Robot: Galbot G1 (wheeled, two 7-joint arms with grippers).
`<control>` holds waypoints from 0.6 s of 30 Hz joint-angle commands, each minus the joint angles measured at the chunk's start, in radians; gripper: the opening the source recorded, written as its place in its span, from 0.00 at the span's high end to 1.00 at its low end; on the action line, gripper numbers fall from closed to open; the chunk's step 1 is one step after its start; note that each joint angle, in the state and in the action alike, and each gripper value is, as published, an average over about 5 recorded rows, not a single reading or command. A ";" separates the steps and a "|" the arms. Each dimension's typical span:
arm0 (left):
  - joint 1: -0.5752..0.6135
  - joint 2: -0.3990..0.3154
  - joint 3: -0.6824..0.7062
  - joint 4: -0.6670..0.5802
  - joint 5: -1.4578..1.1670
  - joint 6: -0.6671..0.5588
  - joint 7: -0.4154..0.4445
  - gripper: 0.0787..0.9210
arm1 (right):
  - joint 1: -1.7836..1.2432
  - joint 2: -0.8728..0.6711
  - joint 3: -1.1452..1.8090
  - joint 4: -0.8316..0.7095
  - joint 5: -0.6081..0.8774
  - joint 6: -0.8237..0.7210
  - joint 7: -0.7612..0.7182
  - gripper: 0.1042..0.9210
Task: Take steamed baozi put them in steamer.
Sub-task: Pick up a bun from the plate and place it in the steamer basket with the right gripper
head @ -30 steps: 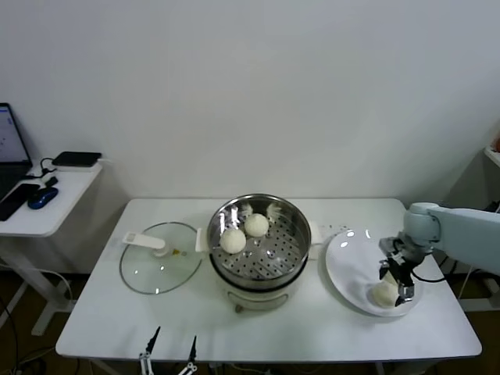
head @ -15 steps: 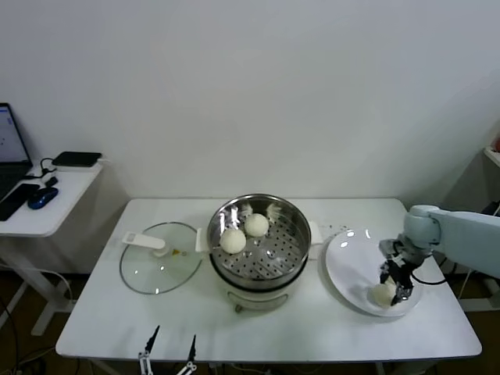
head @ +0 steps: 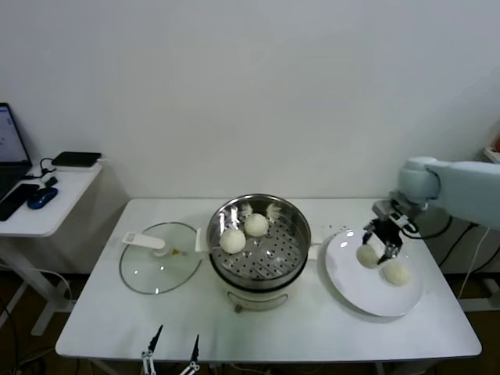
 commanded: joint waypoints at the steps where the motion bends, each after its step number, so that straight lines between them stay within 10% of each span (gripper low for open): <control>1: 0.001 0.002 0.013 -0.003 -0.013 0.006 0.001 0.12 | 0.292 0.136 -0.002 0.260 -0.125 0.215 0.115 0.36; 18: 0.007 0.003 0.004 0.002 -0.009 -0.004 0.000 0.12 | -0.032 0.418 0.223 0.205 -0.258 0.212 0.158 0.36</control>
